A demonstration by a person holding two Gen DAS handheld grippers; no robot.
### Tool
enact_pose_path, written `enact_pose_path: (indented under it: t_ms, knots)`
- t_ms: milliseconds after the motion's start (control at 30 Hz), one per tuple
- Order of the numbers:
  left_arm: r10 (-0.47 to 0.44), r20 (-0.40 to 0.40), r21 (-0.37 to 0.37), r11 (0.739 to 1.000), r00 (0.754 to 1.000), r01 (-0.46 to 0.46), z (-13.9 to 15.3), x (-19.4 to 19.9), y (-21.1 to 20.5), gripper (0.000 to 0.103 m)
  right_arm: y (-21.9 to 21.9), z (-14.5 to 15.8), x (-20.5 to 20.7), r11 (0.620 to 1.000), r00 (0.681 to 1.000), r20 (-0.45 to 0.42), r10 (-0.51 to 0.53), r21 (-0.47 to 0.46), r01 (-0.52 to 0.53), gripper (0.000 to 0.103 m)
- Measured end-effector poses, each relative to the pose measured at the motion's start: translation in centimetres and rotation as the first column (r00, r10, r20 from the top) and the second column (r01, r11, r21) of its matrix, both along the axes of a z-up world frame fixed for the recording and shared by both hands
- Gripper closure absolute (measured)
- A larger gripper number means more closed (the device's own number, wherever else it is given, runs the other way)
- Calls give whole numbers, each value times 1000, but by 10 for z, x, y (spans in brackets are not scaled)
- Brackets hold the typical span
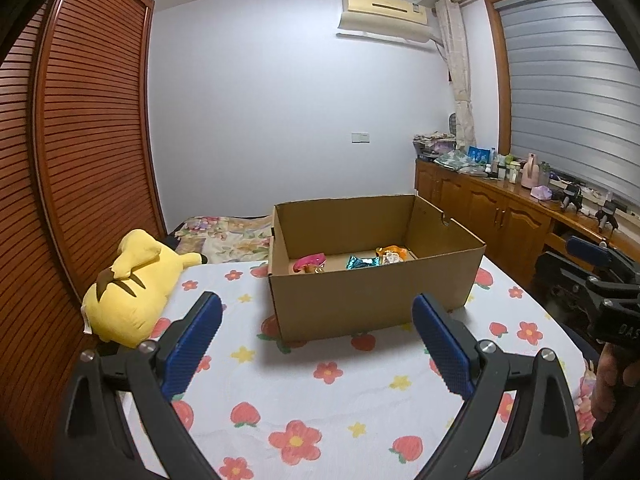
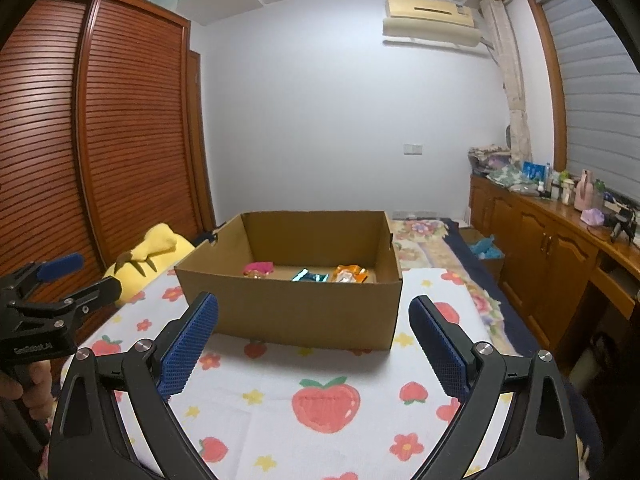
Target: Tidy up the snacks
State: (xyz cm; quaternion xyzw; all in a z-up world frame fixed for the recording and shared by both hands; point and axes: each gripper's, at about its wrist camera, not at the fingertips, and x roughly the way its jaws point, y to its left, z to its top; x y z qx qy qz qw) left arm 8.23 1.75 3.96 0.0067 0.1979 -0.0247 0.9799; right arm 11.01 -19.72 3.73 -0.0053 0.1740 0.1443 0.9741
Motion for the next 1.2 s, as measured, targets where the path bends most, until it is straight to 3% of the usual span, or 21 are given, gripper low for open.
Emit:
enact_pose_path:
  t_ms: [1200]
  knots:
    - [9,-4,6,1000,1000,-9,-8,-13,5,6,-1,-9,-12,1000,1000,-3,-8,2,8,5]
